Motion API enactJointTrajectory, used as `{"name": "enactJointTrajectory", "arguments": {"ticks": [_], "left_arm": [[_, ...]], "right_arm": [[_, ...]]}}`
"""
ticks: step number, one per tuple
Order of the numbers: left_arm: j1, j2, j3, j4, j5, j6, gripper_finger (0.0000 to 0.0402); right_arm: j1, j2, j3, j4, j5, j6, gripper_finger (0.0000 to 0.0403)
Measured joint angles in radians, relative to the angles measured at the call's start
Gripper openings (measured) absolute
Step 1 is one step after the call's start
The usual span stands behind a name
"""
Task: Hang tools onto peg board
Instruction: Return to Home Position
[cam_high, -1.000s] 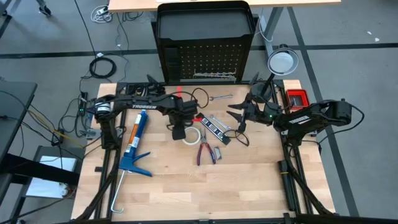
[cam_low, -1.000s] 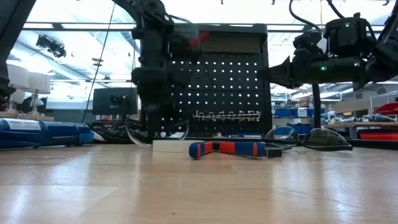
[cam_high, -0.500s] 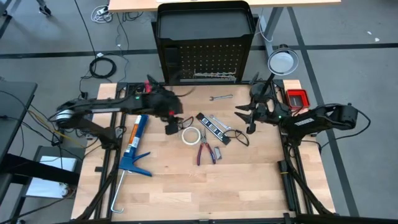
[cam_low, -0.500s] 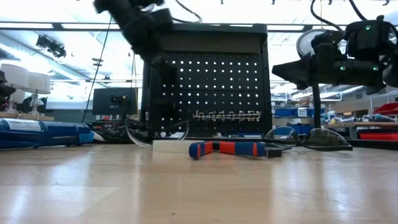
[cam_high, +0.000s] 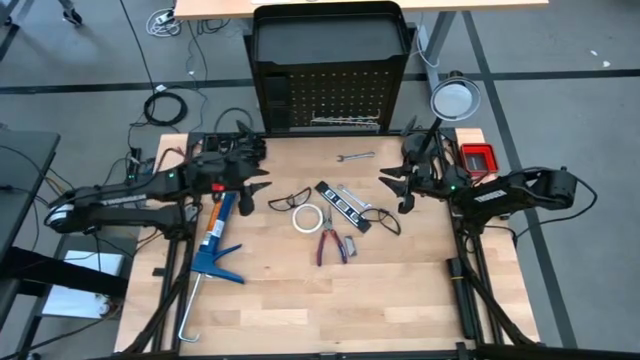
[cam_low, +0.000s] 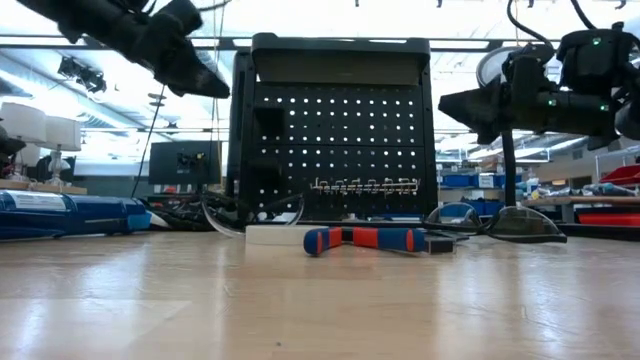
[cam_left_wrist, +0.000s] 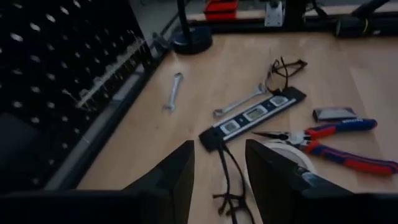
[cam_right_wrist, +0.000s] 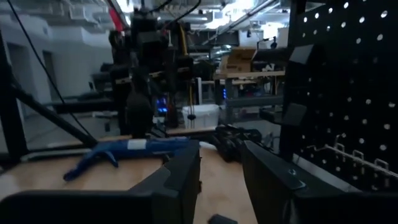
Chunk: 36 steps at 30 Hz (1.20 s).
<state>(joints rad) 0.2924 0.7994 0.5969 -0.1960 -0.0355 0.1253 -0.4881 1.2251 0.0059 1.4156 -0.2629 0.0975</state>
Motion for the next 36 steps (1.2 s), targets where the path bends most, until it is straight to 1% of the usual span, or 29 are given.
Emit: {"name": "enactJointTrajectory", "arguments": {"ticks": [5,11,16,20,24,27,30,31,33,36], "left_arm": [[0.008,-0.102,-0.045,-0.009,0.001,0.021,0.0147],[0.008,-0.201,-0.119,0.013,0.006,0.05,0.0147],[0.008,-0.252,-0.193,0.086,-0.007,0.028,0.0147],[0.009,-0.26,-0.253,0.193,-0.132,-0.107,0.0147],[-0.007,-0.258,-0.356,0.387,-0.129,-0.191,0.0147],[-0.029,-0.257,-0.467,0.604,-0.133,-0.243,0.0147],[-0.048,-0.257,-0.569,0.783,-0.171,-0.284,0.0147],[-0.052,-0.257,-0.587,0.802,-0.193,-0.295,0.0147],[-0.059,-0.258,-0.586,0.759,-0.225,-0.31,0.0147],[-0.074,-0.254,-0.586,0.719,-0.232,-0.282,0.0147]], "right_arm": [[0.0,-0.003,0.0,0.001,-0.028,0.049,0.0125],[-0.004,-0.007,0.0,-0.004,-0.023,0.026,0.0125],[-0.005,-0.007,0.0,-0.03,-0.022,0.043,0.0124],[-0.005,-0.001,0.0,-0.04,-0.02,0.092,0.0124],[-0.005,-0.001,0.0,-0.037,-0.019,0.086,0.0124],[-0.005,-0.001,0.0,-0.037,-0.019,0.089,0.0124],[-0.005,-0.001,0.0,-0.036,-0.019,0.088,0.0124],[-0.005,-0.001,0.0,-0.037,-0.019,0.086,0.0124],[-0.005,-0.001,0.0,-0.037,-0.019,0.085,0.0124],[-0.005,-0.001,0.0,-0.037,-0.019,0.085,0.0124]]}}
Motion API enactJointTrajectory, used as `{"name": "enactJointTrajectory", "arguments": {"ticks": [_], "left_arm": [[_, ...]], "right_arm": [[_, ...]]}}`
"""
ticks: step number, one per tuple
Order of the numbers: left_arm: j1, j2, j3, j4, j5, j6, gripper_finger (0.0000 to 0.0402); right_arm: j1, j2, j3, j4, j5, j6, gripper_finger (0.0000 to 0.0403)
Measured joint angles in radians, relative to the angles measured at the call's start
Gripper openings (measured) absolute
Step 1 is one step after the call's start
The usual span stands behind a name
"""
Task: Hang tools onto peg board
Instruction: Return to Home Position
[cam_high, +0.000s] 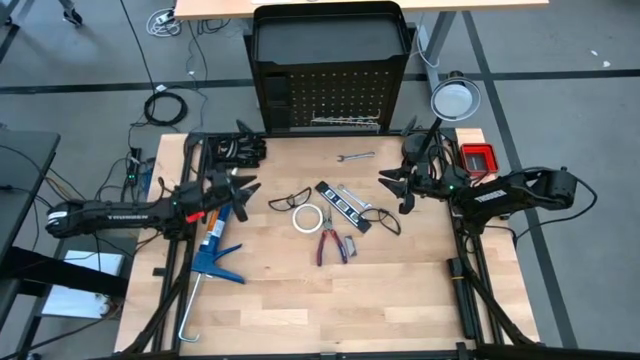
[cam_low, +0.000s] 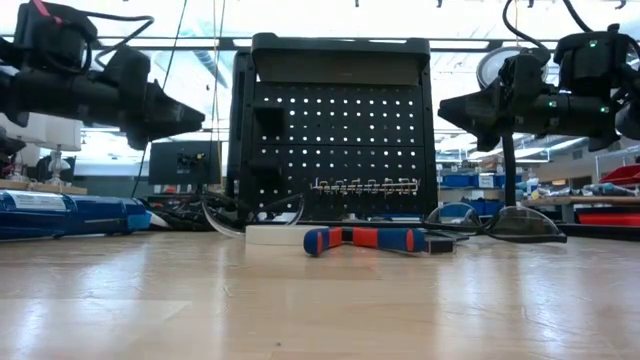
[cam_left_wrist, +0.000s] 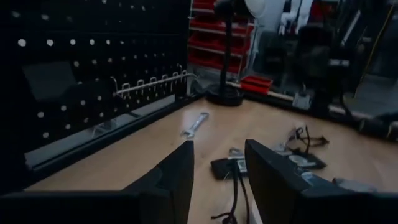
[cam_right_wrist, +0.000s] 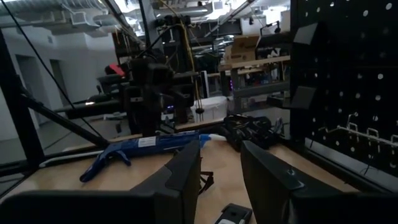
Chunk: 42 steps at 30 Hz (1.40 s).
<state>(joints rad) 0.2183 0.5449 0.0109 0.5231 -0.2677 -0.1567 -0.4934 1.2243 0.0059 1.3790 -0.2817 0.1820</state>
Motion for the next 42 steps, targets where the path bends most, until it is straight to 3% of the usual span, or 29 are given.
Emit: {"name": "enactJointTrajectory", "arguments": {"ticks": [9,16,31,42], "left_arm": [[-0.017,0.005,0.002,-0.018,-0.031,0.102,0.0147],[-0.017,0.004,0.002,-0.019,-0.031,0.096,0.0147],[-0.017,0.004,0.002,-0.02,-0.031,0.1,0.0147],[-0.017,-0.066,-0.002,-0.133,-0.031,0.1,0.0147]], "right_arm": [[0.0,-0.015,0.0,-0.006,0.0,-0.001,0.0126],[-0.001,-0.116,0.0,-0.009,0.0,-0.001,0.0126],[0.0,-0.605,0.0,-0.092,0.0,-0.001,0.0126],[0.0,-0.896,0.0,-0.512,0.0,-0.001,0.0126]]}}
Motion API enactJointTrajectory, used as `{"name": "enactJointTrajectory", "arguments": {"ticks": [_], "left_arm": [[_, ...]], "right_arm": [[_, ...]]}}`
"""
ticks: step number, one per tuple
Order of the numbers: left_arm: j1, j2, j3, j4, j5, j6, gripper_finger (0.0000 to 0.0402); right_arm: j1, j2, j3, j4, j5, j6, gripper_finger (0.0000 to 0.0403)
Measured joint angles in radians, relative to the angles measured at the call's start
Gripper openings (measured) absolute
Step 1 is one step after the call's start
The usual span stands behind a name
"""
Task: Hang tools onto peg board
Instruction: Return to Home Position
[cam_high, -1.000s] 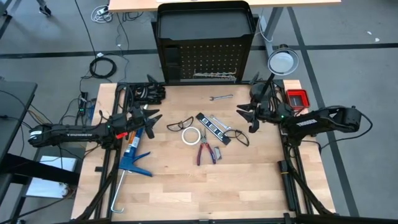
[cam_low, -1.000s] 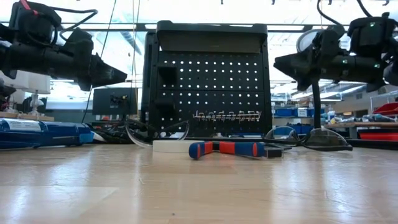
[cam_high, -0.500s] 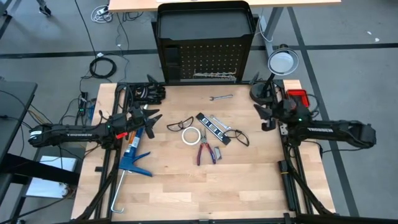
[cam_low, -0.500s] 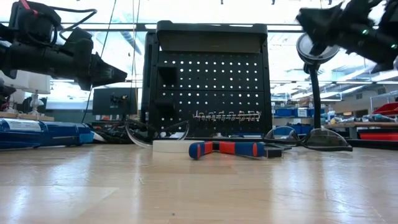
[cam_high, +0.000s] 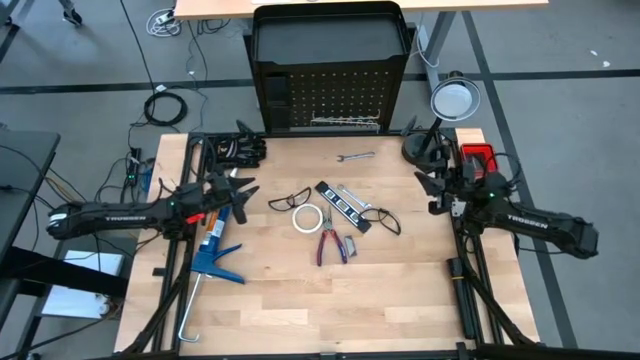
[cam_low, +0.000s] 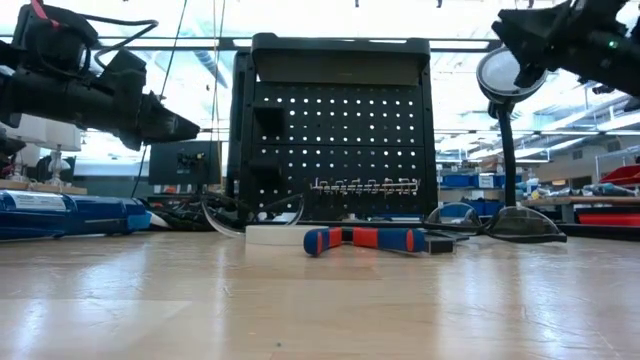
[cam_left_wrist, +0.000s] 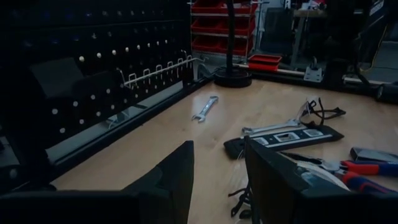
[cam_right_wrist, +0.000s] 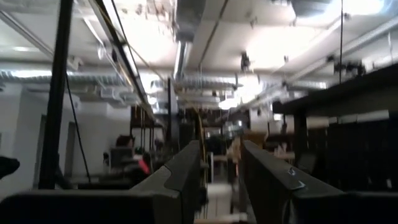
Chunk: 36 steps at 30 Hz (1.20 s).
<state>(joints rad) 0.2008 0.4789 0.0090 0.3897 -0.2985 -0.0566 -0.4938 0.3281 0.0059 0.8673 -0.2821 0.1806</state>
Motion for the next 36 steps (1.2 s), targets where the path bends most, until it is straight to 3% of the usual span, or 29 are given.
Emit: {"name": "enactJointTrajectory", "arguments": {"ticks": [12,18,24,29,36], "left_arm": [[0.0,-0.267,-0.001,-0.251,0.0,0.0,0.0147],[0.0,-0.384,-0.001,-0.336,0.0,0.0,0.0147],[0.0,-0.475,-0.001,-0.339,0.003,-0.001,0.0147],[0.0,-0.479,-0.001,-0.338,0.003,-0.001,0.0147],[0.0,-0.479,-0.002,-0.337,0.003,-0.001,0.0147]], "right_arm": [[0.0,-0.09,0.0,-0.428,0.0,0.0,0.0126],[0.0,-0.121,0.0,-0.791,0.0,0.0,0.0126],[0.003,-0.128,0.001,-0.814,0.036,0.0,0.0126],[0.003,-0.157,0.001,-0.814,0.036,0.0,0.0126],[0.019,-0.322,0.001,-0.809,0.037,0.0,0.0126]]}}
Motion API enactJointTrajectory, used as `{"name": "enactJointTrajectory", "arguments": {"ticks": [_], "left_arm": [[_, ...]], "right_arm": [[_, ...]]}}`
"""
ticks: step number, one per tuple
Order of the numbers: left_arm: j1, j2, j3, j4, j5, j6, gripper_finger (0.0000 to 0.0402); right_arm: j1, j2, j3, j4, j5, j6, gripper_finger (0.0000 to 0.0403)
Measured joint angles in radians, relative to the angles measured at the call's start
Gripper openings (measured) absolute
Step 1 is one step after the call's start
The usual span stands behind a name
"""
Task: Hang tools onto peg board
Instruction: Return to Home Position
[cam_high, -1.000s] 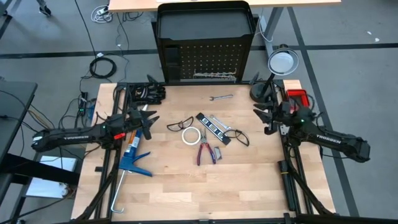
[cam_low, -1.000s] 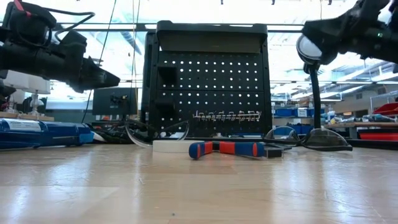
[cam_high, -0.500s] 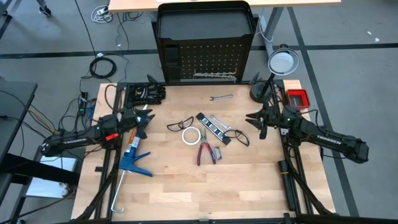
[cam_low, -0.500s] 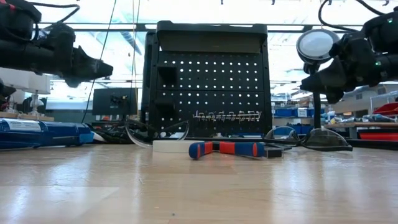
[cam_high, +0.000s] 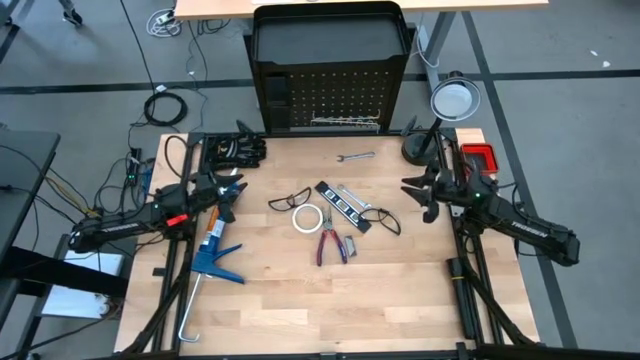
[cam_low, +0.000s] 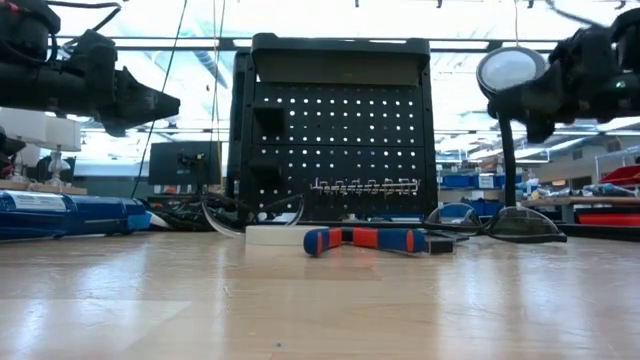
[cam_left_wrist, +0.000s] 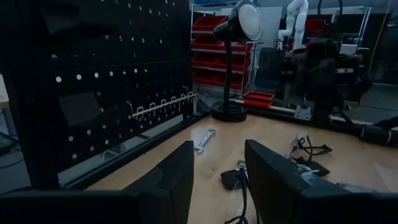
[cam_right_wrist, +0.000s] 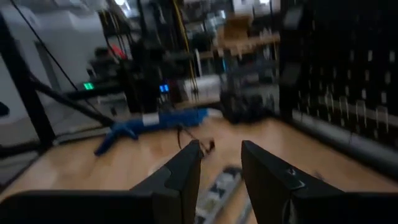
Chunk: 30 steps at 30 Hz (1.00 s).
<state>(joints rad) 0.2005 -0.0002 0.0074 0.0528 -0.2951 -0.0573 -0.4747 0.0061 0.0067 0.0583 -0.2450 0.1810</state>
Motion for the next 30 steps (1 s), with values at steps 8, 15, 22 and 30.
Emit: {"name": "enactJointTrajectory", "arguments": {"ticks": [8,15,22,30], "left_arm": [[0.0,0.0,0.0,0.002,0.001,0.0,0.0147],[0.0,0.0,0.0,0.001,0.002,0.0,0.0147],[0.0,0.0,0.0,0.002,0.002,0.0,0.0147],[0.0,0.0,0.0,0.002,0.003,0.0,0.0147]], "right_arm": [[0.037,-0.003,0.0,0.04,-0.007,0.0,0.0126],[0.102,-0.003,0.0,0.044,-0.01,0.0,0.0126],[0.119,-0.003,0.0,0.044,-0.01,0.0,0.0126],[0.119,-0.002,0.0,0.044,-0.011,0.0,0.0126]]}}
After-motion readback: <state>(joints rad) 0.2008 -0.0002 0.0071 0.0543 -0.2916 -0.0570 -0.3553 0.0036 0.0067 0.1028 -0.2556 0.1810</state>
